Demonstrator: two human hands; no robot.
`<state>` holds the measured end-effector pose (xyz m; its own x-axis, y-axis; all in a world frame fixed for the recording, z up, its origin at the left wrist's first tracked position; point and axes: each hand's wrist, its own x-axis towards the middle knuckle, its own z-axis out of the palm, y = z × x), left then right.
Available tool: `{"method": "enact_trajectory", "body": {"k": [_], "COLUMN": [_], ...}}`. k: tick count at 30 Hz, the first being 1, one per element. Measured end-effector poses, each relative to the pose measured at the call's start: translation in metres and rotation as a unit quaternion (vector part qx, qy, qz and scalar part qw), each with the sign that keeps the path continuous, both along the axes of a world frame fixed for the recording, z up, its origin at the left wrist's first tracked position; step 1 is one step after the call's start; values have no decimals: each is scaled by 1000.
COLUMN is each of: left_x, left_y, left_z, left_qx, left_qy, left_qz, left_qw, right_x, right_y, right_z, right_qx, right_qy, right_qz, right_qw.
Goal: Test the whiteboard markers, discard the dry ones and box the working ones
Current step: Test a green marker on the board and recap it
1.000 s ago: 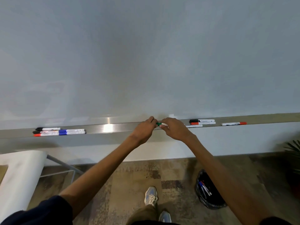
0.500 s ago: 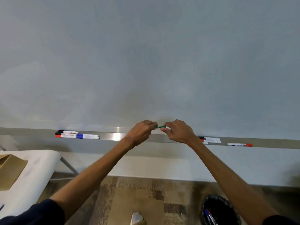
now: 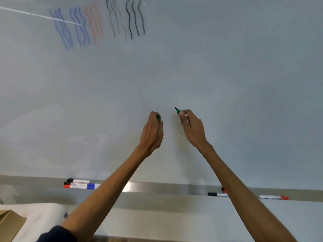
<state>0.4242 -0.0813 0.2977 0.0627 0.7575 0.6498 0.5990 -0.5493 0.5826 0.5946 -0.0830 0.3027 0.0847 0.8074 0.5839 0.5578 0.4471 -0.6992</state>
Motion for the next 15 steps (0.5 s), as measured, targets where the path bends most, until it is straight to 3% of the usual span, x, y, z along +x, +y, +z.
{"method": "enact_trajectory", "body": {"k": [4,11,15], "left_x": [-2,-15,-20], "left_y": [24,60,87], "left_z": [50,110,123], "left_qx": [43,249,277], "left_qy": [-43,-6,37], "left_qz": [26,77,101], "left_qw": [998,965,955], "right_x": [-20,-39,-42], "right_y": [15,31,38], "right_z": [50,119,155], "right_qx": [75,144,179], "right_qy": [45,87,134], "right_qz": [38,109,135], "right_qw": [995,980,965]}}
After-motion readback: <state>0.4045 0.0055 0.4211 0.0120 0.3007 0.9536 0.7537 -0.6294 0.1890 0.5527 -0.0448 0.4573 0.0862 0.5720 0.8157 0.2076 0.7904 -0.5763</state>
